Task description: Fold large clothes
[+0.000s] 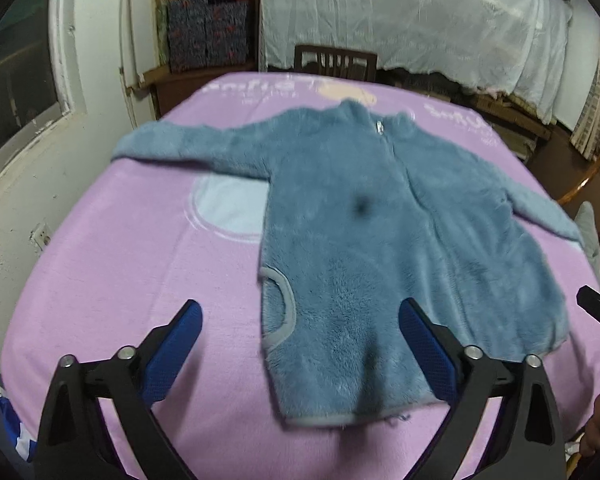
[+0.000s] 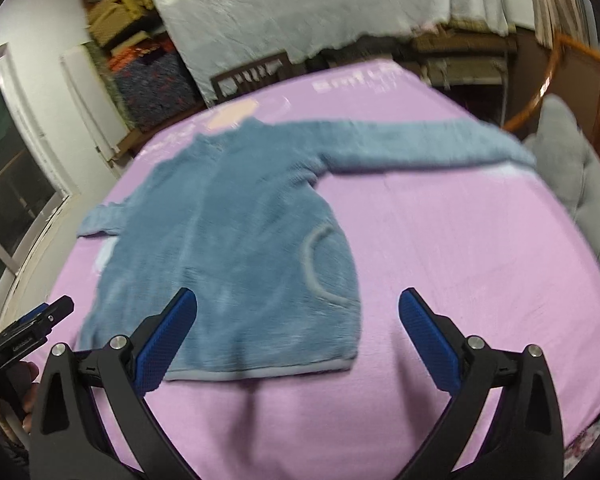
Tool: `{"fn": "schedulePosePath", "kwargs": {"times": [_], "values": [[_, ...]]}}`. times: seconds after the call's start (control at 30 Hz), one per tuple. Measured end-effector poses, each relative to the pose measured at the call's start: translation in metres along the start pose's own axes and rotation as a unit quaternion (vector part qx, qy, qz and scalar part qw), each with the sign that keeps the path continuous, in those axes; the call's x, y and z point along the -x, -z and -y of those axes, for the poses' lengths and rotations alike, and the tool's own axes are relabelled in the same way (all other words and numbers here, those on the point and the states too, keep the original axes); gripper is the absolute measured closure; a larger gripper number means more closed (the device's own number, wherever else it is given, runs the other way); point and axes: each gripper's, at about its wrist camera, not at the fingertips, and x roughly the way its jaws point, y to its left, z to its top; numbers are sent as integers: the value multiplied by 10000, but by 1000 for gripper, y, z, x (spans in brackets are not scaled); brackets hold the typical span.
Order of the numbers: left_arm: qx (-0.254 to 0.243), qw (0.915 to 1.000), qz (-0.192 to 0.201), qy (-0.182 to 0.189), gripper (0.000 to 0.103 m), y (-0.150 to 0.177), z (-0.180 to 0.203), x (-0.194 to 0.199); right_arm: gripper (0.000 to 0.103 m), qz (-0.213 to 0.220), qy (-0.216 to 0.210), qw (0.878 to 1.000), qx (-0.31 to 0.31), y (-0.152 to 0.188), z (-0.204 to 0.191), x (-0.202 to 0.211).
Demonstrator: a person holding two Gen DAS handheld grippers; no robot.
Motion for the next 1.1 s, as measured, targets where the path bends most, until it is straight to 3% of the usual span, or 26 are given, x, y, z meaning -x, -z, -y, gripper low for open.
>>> {"fn": "schedulePosePath", "kwargs": {"times": [0.07, 0.17, 0.23, 0.3, 0.4, 0.47, 0.57, 0.67, 0.73, 0.77, 0.8, 0.9, 1.1], "values": [[-64, 9999, -133, 10, 13, 1, 6, -12, 7, -139, -256, 9995, -153, 4, -1, -18], [-150, 9995, -281, 36, 26, 4, 9, -27, 20, -236, -179, 9996, 18, 7, -5, -32], [-192, 9990, -398, 109, 42, 6, 9, -37, 32, -345, -132, 9992, 144, 9, -5, -43], [-220, 9991, -344, 129, 48, 8, 10, -38, 49, -242, 26, 9991, 337, 11, -5, -44], [-331, 9989, -273, 198, 74, 7, 12, -31, 70, -338, -27, 9979, 546, 11, -10, -39], [-359, 9989, -250, 195, 80, 7, 12, -25, 76, -437, -120, 9971, 616, 13, -9, -34], [-517, 9982, -289, 116, 78, 11, 13, -26, 76, -534, -78, 9958, 745, 15, -10, -29], [-674, 9974, -239, -125, 61, 13, 15, -23, 71, -547, -2, 9953, 798, 15, -10, -31], [-724, 9971, -180, -172, 42, 10, 15, -16, 55, -541, 21, 9959, 720, 10, -9, -28], [-738, 9971, -115, -152, 39, 5, 16, -11, 43, -422, -123, 9972, 602, 7, -7, -24], [-743, 9971, -57, -143, 35, 0, 16, -7, 40, -291, -277, 9981, 475, 5, -5, -22], [-701, 9975, 116, 16, 24, -27, 19, -1, 39, 52, -311, 9990, 320, -19, -1, -7], [-511, 9983, 126, 263, 18, -89, 32, -35, 39, 183, -701, 9964, 450, -86, -25, -30]]}}
